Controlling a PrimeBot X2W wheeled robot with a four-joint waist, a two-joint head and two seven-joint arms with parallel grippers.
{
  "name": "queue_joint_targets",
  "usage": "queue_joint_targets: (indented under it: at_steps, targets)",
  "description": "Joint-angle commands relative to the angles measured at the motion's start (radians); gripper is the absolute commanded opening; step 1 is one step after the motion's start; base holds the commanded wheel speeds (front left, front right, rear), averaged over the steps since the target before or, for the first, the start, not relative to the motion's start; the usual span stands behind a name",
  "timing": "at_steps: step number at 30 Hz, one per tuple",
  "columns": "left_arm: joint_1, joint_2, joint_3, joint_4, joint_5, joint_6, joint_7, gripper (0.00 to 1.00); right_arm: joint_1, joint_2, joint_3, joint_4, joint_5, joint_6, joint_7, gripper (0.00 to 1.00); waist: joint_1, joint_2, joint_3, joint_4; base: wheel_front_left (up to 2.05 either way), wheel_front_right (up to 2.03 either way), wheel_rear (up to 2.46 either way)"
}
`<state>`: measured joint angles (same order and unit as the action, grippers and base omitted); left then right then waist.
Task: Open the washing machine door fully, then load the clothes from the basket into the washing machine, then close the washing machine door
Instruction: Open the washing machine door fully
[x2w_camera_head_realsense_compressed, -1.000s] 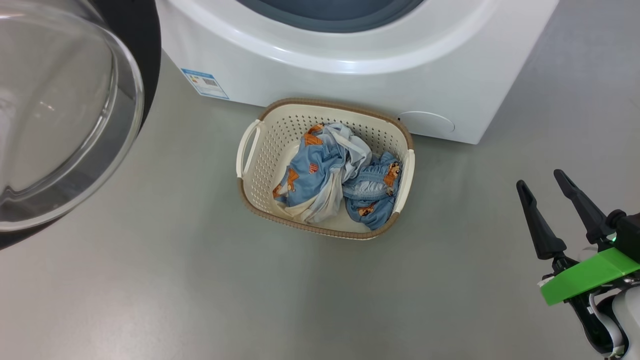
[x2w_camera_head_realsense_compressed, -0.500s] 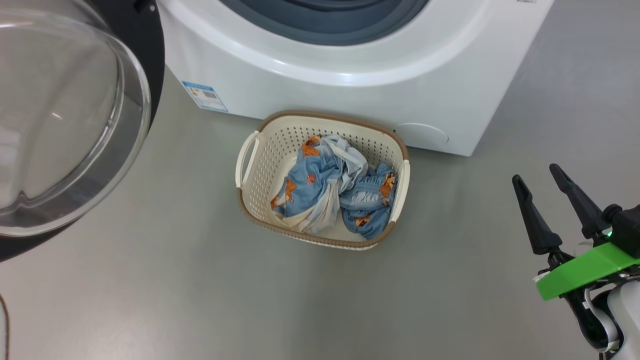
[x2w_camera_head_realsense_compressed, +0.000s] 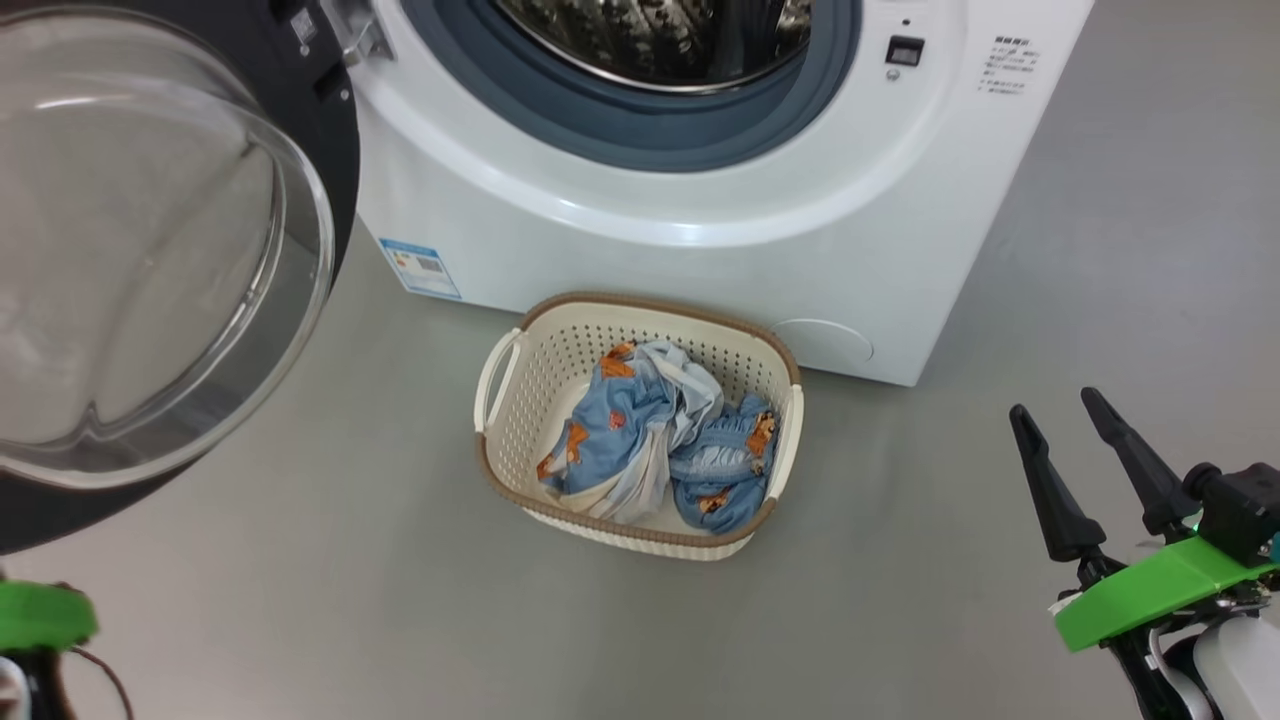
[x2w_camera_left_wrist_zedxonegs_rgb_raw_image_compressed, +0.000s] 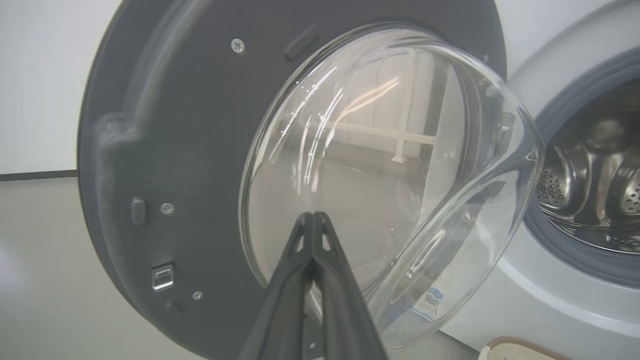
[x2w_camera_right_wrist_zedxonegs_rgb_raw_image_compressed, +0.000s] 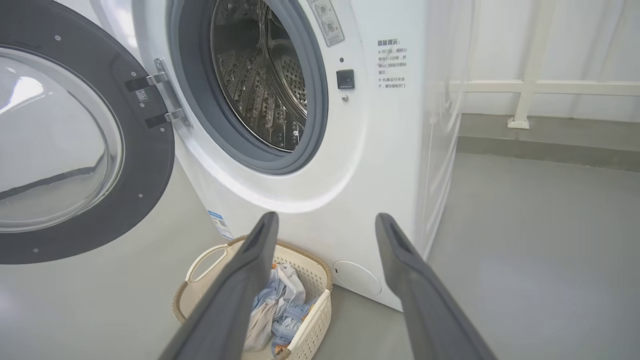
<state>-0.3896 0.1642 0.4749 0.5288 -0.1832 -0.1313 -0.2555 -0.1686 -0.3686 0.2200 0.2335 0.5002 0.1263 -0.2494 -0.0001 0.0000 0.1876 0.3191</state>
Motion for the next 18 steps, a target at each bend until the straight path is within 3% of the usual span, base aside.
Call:
queue_joint_targets:
  at_steps: [1, 3, 5, 6, 7, 18]
  targets:
    - [0.018, 0.041, 0.008, -0.038, -0.004, 0.001, -0.006, 0.07, 0.011, -0.011, 0.010, -0.022, -0.001, 0.004, -0.012, 1.00, 0.0002, 0.0000, -0.022, -0.012, 0.00, 0.00, 0.00]
    - [0.055, 0.040, -0.032, -0.074, -0.014, 0.001, -0.006, 0.29, 0.020, -0.004, 0.007, -0.024, -0.001, 0.004, -0.012, 1.00, 0.0002, 0.0000, -0.032, -0.023, 0.00, 0.00, 0.00]
    - [0.086, 0.040, -0.068, -0.101, -0.030, 0.001, -0.006, 0.40, 0.026, 0.002, 0.004, -0.025, -0.001, 0.004, -0.012, 1.00, 0.0002, 0.0000, -0.040, -0.035, 0.00, 0.00, 0.00]
    - [0.101, 0.041, -0.086, -0.114, -0.034, 0.001, -0.006, 0.84, 0.029, 0.004, 0.002, -0.026, -0.001, 0.004, -0.012, 1.00, 0.0002, 0.0000, -0.044, -0.042, 0.00, 0.00, 0.00]
    - [0.114, 0.039, -0.091, -0.126, -0.039, 0.001, -0.006, 1.00, 0.032, 0.007, 0.000, -0.027, -0.001, 0.004, -0.012, 1.00, 0.0002, 0.0000, -0.048, -0.049, 0.00, 0.00, 0.00]
    - [0.206, 0.031, -0.209, -0.188, -0.084, 0.001, -0.006, 1.00, 0.065, 0.035, -0.032, -0.034, -0.003, 0.004, -0.012, 1.00, 0.0002, 0.0000, -0.073, -0.156, 0.00, 0.00, 0.00]
